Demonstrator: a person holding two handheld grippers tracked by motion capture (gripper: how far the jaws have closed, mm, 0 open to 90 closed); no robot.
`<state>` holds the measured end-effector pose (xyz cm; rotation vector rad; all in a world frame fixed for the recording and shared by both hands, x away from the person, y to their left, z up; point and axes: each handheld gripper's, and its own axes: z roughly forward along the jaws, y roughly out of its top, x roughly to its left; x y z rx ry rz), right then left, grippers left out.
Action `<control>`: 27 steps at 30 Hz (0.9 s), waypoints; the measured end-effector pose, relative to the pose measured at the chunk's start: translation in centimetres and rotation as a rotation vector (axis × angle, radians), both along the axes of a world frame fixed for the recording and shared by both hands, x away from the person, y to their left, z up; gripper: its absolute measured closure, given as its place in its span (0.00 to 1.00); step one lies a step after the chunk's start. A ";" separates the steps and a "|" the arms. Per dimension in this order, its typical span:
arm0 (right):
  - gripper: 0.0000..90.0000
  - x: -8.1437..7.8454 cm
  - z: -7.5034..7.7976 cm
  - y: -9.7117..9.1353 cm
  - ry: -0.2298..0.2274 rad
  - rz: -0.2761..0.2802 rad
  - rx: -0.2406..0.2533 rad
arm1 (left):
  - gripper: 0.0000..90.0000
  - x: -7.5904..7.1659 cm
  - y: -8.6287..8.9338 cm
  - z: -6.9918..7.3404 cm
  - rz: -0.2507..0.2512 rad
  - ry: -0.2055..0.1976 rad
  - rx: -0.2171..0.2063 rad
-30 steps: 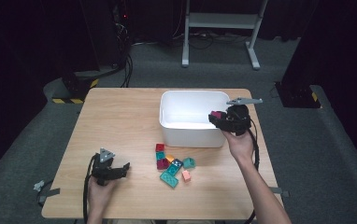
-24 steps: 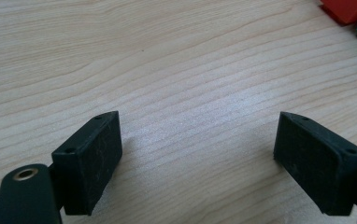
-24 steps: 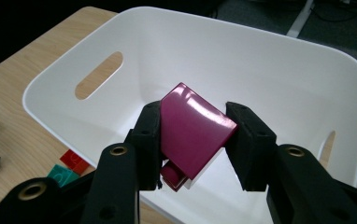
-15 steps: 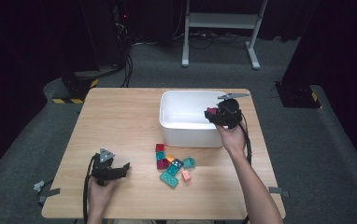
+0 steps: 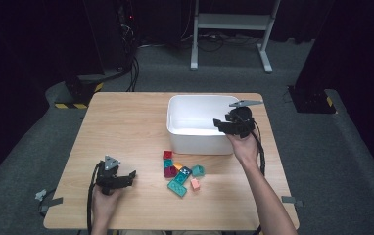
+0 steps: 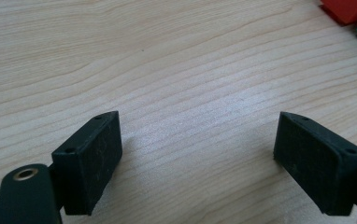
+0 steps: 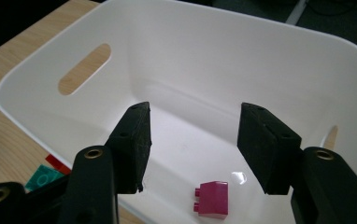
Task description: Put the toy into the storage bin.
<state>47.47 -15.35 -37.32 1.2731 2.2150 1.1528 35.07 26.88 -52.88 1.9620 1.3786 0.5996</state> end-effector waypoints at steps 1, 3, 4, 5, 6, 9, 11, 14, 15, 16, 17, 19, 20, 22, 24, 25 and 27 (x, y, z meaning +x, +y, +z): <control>0.49 -0.2 0.2 0.0 -0.010 0.006 0.007 | 0.17 0.0 0.0 0.0 0.000 0.000 0.000; 0.48 -1.1 0.6 -0.1 -0.041 0.022 0.015 | 0.17 0.0 0.0 0.0 0.000 0.000 0.000; 0.48 -1.4 0.6 -0.1 -0.048 0.027 0.018 | 0.17 0.0 0.0 0.0 0.000 0.000 0.000; 0.48 -1.7 0.6 -0.2 -0.051 0.031 0.027 | 0.17 0.0 0.0 0.0 0.000 0.000 0.000; 0.48 -1.9 0.6 -0.3 -0.052 0.039 0.038 | 0.17 0.0 0.0 0.0 0.000 0.000 0.000; 0.46 -2.4 0.6 -0.5 -0.065 0.049 0.044 | 0.17 0.0 0.0 0.0 0.000 0.000 0.001; 0.45 -3.2 0.6 -0.7 -0.078 0.052 0.062 | 0.17 0.0 0.0 0.0 0.000 0.000 0.001; 0.44 -3.7 0.5 -1.0 -0.093 0.058 0.075 | 0.17 0.0 0.0 0.0 0.000 0.000 0.001; 0.44 -3.9 0.5 -1.1 -0.098 0.061 0.085 | 0.17 0.0 0.0 0.0 0.000 0.000 0.001; 0.44 -4.6 0.4 -1.2 -0.107 0.067 0.097 | 0.17 0.0 0.0 0.0 0.000 0.000 0.001; 0.44 -4.8 0.4 -1.3 -0.113 0.072 0.100 | 0.17 0.0 0.0 0.0 0.000 0.000 0.001; 0.44 -5.1 0.4 -1.4 -0.118 0.075 0.103 | 0.17 0.0 0.0 0.0 0.000 0.000 0.001; 0.44 -5.7 0.4 -1.5 -0.129 0.080 0.111 | 0.17 0.0 0.0 0.0 0.000 0.000 0.001; 0.43 -6.2 0.3 -1.7 -0.155 0.081 0.111 | 0.17 0.0 0.0 0.0 0.000 0.000 0.001; 0.43 -6.7 0.1 -1.7 -0.170 0.080 0.106 | 0.17 0.0 0.0 0.0 0.000 0.000 0.001; 0.43 -6.7 0.1 -1.7 -0.170 0.080 0.106 | 0.17 0.0 0.0 0.0 0.000 0.000 0.001; 0.42 -7.0 -0.1 -1.6 -0.171 0.085 0.102 | 0.17 0.0 0.0 0.0 0.001 0.000 0.001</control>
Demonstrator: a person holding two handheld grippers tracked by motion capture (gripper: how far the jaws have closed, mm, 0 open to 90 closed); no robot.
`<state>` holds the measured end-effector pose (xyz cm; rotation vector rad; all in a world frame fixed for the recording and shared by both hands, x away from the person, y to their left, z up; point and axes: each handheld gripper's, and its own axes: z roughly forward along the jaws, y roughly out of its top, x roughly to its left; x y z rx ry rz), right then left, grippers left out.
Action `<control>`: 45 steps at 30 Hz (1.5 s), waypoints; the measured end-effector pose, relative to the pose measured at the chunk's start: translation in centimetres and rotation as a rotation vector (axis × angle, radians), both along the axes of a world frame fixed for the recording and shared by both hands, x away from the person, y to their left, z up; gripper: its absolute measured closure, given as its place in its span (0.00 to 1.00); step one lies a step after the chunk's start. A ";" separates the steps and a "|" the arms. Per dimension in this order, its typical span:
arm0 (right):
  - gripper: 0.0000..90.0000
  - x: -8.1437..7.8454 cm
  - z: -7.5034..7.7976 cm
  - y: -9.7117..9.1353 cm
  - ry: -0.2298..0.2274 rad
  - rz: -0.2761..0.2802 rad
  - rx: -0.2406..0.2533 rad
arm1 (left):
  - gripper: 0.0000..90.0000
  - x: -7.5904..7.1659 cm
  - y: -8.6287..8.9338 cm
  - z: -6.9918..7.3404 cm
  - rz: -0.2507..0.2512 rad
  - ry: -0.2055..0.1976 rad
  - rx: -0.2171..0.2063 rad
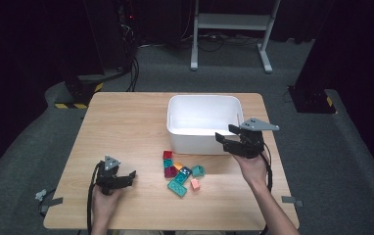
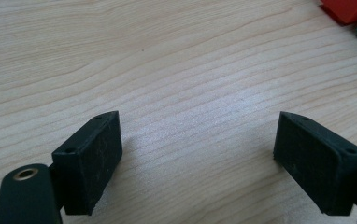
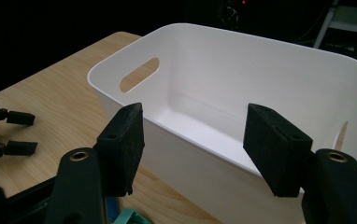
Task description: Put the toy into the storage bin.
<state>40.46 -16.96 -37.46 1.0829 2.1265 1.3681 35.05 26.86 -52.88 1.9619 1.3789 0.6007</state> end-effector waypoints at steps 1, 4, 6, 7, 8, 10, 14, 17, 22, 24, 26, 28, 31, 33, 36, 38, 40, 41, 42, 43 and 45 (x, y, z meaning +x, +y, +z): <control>0.42 -0.3 -0.3 0.1 -0.002 0.004 0.005 | 0.17 0.0 0.0 0.0 0.000 0.000 0.000; 0.43 -0.8 -0.9 0.1 -0.003 0.012 0.013 | 0.17 0.0 0.0 0.0 0.000 0.000 0.000; 0.46 -1.3 -1.4 0.1 0.016 0.020 0.000 | 0.17 0.0 0.0 0.0 0.000 0.000 0.000; 0.46 -1.6 -2.0 0.1 0.033 0.028 -0.009 | 0.17 0.0 0.0 0.0 0.000 0.000 0.000; 0.46 -1.7 -2.3 0.1 0.039 0.033 -0.009 | 0.17 0.0 0.0 0.0 0.000 0.000 0.000; 0.46 -1.9 -2.6 0.1 0.046 0.035 -0.013 | 0.17 0.0 0.0 0.0 0.000 0.000 0.000; 0.45 -2.5 -4.1 0.3 0.087 0.044 -0.015 | 0.17 0.0 0.0 0.0 0.000 0.000 0.000; 0.44 -3.1 -6.1 0.7 0.107 0.047 -0.047 | 0.17 0.0 0.0 0.0 0.000 0.000 0.000; 0.44 -3.7 -8.5 1.1 0.137 0.046 -0.055 | 0.17 0.0 0.0 0.0 0.000 0.000 0.000; 0.44 -3.8 -8.8 1.1 0.145 0.047 -0.056 | 0.17 0.0 0.0 0.0 0.000 0.000 0.000; 0.44 -3.9 -9.5 1.3 0.156 0.050 -0.066 | 0.17 0.0 0.0 0.0 0.000 0.000 0.000; 0.44 -3.8 -10.0 1.6 0.168 0.054 -0.079 | 0.17 0.0 0.0 0.0 0.000 0.000 0.001; 0.43 -3.7 -10.9 2.3 0.177 0.067 -0.082 | 0.17 0.0 0.0 0.0 0.000 0.000 0.000; 0.43 -3.6 -11.2 2.7 0.182 0.073 -0.090 | 0.17 0.0 0.0 0.0 0.000 0.000 0.000; 0.43 -3.4 -11.6 3.1 0.187 0.078 -0.091 | 0.17 0.0 0.0 0.0 0.000 0.000 0.001; 0.43 -3.2 -11.8 3.5 0.194 0.084 -0.090 | 0.17 0.0 0.0 0.0 0.000 0.001 0.000; 0.43 -3.0 -12.1 4.0 0.203 0.092 -0.092 | 0.17 0.0 0.0 0.0 0.001 0.001 0.000; 0.43 -2.9 -12.3 4.3 0.208 0.096 -0.094 | 0.17 0.0 0.0 0.0 0.001 0.000 0.001; 0.43 -2.9 -12.3 4.3 0.208 0.096 -0.094 | 0.17 0.0 0.0 0.0 0.001 0.000 0.001; 0.43 -2.7 -12.4 4.8 0.211 0.099 -0.100 | 0.17 0.0 0.0 0.0 0.001 0.000 0.000; 0.43 -2.5 -12.6 5.1 0.211 0.100 -0.105 | 0.17 0.0 0.0 0.0 0.001 0.000 0.000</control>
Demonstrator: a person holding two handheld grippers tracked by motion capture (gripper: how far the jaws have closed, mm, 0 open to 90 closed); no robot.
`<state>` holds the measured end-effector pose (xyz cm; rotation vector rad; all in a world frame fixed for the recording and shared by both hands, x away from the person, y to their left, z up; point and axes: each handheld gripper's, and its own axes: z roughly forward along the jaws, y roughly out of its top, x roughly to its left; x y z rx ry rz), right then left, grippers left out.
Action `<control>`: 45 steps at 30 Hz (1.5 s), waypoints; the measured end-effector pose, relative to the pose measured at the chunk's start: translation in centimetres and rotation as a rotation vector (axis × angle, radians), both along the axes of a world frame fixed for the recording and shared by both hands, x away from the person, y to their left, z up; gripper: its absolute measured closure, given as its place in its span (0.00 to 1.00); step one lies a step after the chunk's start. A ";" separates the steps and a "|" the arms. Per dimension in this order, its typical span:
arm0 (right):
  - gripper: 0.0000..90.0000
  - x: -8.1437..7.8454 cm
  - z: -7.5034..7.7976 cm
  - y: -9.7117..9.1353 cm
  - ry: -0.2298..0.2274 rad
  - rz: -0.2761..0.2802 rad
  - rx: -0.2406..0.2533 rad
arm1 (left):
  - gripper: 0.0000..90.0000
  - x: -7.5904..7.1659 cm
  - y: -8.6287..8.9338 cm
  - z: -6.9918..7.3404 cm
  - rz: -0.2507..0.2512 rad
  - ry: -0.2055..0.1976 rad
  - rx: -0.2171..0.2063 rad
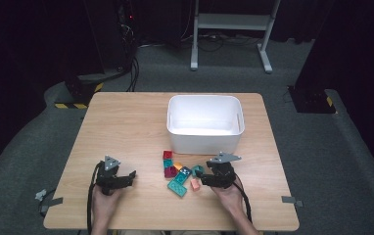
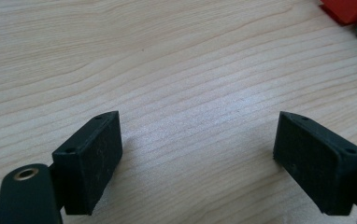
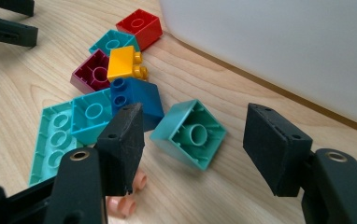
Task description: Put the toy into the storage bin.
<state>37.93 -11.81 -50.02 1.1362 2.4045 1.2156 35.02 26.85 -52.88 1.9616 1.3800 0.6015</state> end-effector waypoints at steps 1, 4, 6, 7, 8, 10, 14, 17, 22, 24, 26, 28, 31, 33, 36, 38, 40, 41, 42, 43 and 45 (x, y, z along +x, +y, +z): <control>0.43 0.0 0.0 0.0 0.000 0.000 0.000 | 0.17 0.0 0.0 0.0 0.000 0.000 0.000; 0.42 0.3 -0.2 0.5 0.002 0.003 -0.009 | 0.17 0.0 0.0 0.0 0.000 0.000 -0.001; 0.42 0.5 -0.3 0.9 -0.003 0.005 -0.026 | 0.17 0.0 0.0 0.0 0.000 0.000 -0.001; 0.42 0.5 -0.3 0.9 -0.003 0.005 -0.026 | 0.17 0.0 0.0 0.0 0.000 0.000 -0.001; 0.42 0.6 -0.4 1.0 -0.004 0.002 -0.031 | 0.17 0.0 0.0 0.0 0.000 0.000 -0.001; 0.41 0.7 -0.6 1.3 0.004 0.002 -0.045 | 0.17 0.0 0.0 0.0 0.000 0.000 -0.001; 0.41 0.9 -1.0 1.7 0.006 0.004 -0.062 | 0.17 0.0 0.0 0.0 0.000 0.000 -0.001; 0.41 1.0 -1.2 1.9 0.009 0.006 -0.081 | 0.17 0.0 0.0 0.0 0.000 0.000 -0.001; 0.41 1.3 -1.7 2.1 0.014 -0.002 -0.122 | 0.17 0.0 0.0 0.0 0.000 0.001 -0.001; 0.42 1.3 -1.9 2.1 0.011 -0.003 -0.126 | 0.17 0.0 0.0 0.0 0.000 0.001 -0.001; 0.42 1.3 -1.9 2.1 0.008 -0.006 -0.130 | 0.17 0.0 0.0 0.0 0.000 0.000 -0.001; 0.43 1.3 -1.9 2.2 0.000 -0.005 -0.139 | 0.17 0.0 0.0 0.0 0.000 0.001 -0.001; 0.44 1.2 -2.0 2.3 -0.009 -0.008 -0.149 | 0.17 0.0 0.0 0.0 0.000 0.000 -0.002; 0.44 1.2 -2.0 2.3 -0.014 -0.006 -0.153 | 0.17 0.0 0.0 0.0 0.000 0.000 -0.002; 0.45 1.0 -2.0 2.3 -0.018 -0.009 -0.156 | 0.17 0.0 0.0 0.0 0.000 0.001 -0.001; 0.45 1.0 -2.0 2.3 -0.018 -0.013 -0.155 | 0.17 0.0 0.0 0.0 0.000 0.001 -0.002; 0.45 1.0 -2.0 2.3 -0.018 -0.012 -0.155 | 0.17 0.0 0.0 0.0 0.000 0.001 -0.002; 0.45 1.0 -2.0 2.3 -0.018 -0.012 -0.155 | 0.17 0.0 0.0 0.0 0.000 0.000 -0.002; 0.45 1.1 -2.0 2.3 -0.022 -0.008 -0.156 | 0.17 0.0 0.0 0.0 0.000 0.001 -0.002; 0.45 1.0 -2.0 2.3 -0.023 -0.008 -0.156 | 0.17 0.0 0.0 0.0 0.000 0.001 -0.002; 0.45 1.0 -2.0 2.3 -0.022 -0.009 -0.156 | 0.17 0.0 0.0 0.0 0.000 0.000 -0.001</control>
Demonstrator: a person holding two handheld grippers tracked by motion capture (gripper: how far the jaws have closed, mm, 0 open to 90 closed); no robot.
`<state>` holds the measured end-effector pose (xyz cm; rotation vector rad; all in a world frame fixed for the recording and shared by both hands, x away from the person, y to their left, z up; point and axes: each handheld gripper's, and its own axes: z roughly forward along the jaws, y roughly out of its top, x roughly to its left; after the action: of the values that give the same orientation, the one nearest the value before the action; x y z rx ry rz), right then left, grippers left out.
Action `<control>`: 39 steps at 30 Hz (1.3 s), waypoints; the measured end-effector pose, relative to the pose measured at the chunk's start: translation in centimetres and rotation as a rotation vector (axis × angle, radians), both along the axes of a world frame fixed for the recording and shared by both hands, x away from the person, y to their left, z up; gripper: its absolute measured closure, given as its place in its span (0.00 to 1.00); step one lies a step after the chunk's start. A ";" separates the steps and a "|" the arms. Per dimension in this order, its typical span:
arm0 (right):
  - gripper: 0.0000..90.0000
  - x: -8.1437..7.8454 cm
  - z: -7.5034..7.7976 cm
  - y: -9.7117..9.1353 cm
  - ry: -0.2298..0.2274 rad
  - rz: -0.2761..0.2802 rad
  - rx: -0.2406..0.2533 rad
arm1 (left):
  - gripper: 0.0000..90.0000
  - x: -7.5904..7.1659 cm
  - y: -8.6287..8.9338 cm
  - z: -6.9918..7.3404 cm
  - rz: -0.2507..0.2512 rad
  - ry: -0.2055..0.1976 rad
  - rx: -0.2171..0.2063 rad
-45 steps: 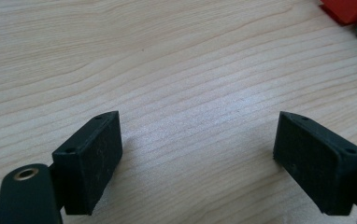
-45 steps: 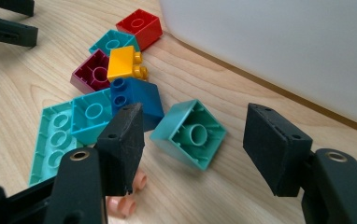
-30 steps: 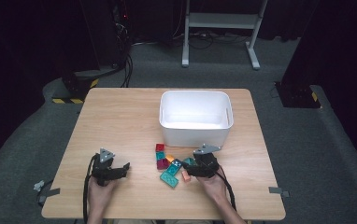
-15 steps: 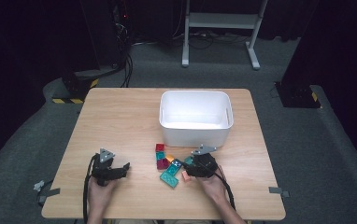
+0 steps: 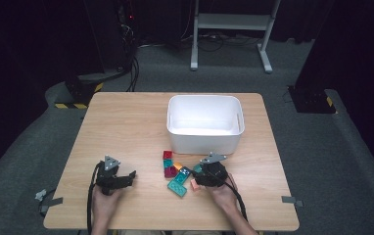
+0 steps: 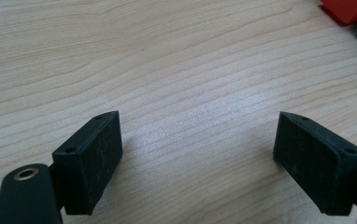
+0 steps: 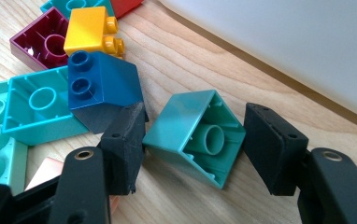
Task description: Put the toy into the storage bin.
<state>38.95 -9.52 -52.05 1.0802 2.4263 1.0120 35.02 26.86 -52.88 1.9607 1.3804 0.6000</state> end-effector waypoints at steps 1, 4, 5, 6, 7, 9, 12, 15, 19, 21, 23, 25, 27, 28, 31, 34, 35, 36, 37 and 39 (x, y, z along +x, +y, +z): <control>0.45 0.0 0.0 0.0 -0.003 0.004 -0.001 | 0.17 0.0 0.0 0.0 0.000 0.000 0.000; 0.45 0.0 0.0 0.0 0.000 0.004 0.001 | 0.17 0.0 0.0 0.0 0.000 0.000 0.000; 0.45 0.0 0.0 0.0 0.001 0.004 0.002 | 0.17 0.0 0.0 0.0 0.000 0.000 0.000; 0.45 0.0 0.0 -0.1 0.002 0.006 0.003 | 0.17 0.0 0.0 0.0 0.000 0.000 0.000; 0.45 0.0 0.0 -0.1 0.008 0.001 0.010 | 0.17 0.0 0.0 0.0 0.000 0.000 -0.001; 0.45 0.0 0.1 -0.1 0.010 -0.002 0.016 | 0.17 0.0 0.0 0.0 0.000 0.000 0.000; 0.45 0.1 0.2 -0.2 0.007 -0.002 0.021 | 0.17 0.0 0.0 0.0 0.000 0.000 0.000; 0.45 0.1 0.4 -0.4 0.005 -0.007 0.029 | 0.17 0.0 0.0 0.0 0.000 0.000 0.000; 0.45 0.2 0.6 -0.5 0.004 -0.008 0.029 | 0.17 0.0 0.0 0.0 0.000 0.000 0.000; 0.45 0.1 0.8 -0.6 0.003 -0.009 0.033 | 0.17 0.0 0.0 0.0 0.000 0.000 0.000; 0.45 0.1 0.9 -0.6 0.001 -0.010 0.037 | 0.17 0.0 0.0 0.0 0.000 0.000 0.000; 0.45 0.1 1.1 -0.7 -0.003 -0.006 0.035 | 0.17 0.0 0.0 0.0 0.000 0.000 0.000; 0.45 0.0 1.3 -0.8 -0.006 -0.005 0.034 | 0.17 0.0 0.0 0.0 0.000 0.000 0.000; 0.45 0.0 1.3 -0.8 -0.006 -0.005 0.034 | 0.17 0.0 0.0 0.0 0.000 0.000 0.000; 0.45 -0.1 1.7 -1.0 -0.010 -0.003 0.038 | 0.17 0.0 0.0 0.0 0.000 0.000 0.000; 0.45 -0.2 2.2 -1.3 -0.016 -0.003 0.044 | 0.17 0.0 0.0 0.0 0.000 0.000 0.000; 0.45 -0.2 2.2 -1.3 -0.016 -0.003 0.044 | 0.17 0.0 0.0 0.0 0.000 0.000 0.000; 0.45 -0.2 2.3 -1.4 -0.017 -0.001 0.045 | 0.17 0.0 0.0 0.0 0.000 0.000 0.000; 0.45 -0.3 2.4 -1.4 -0.018 0.000 0.046 | 0.17 0.0 0.0 0.0 0.000 0.000 0.000; 0.45 -0.4 2.9 -1.7 -0.020 0.002 0.052 | 0.17 0.0 0.0 0.0 0.000 0.000 0.000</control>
<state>38.52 -11.17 -49.18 1.0787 2.3982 1.0868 35.02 26.86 -52.88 1.9609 1.3804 0.5998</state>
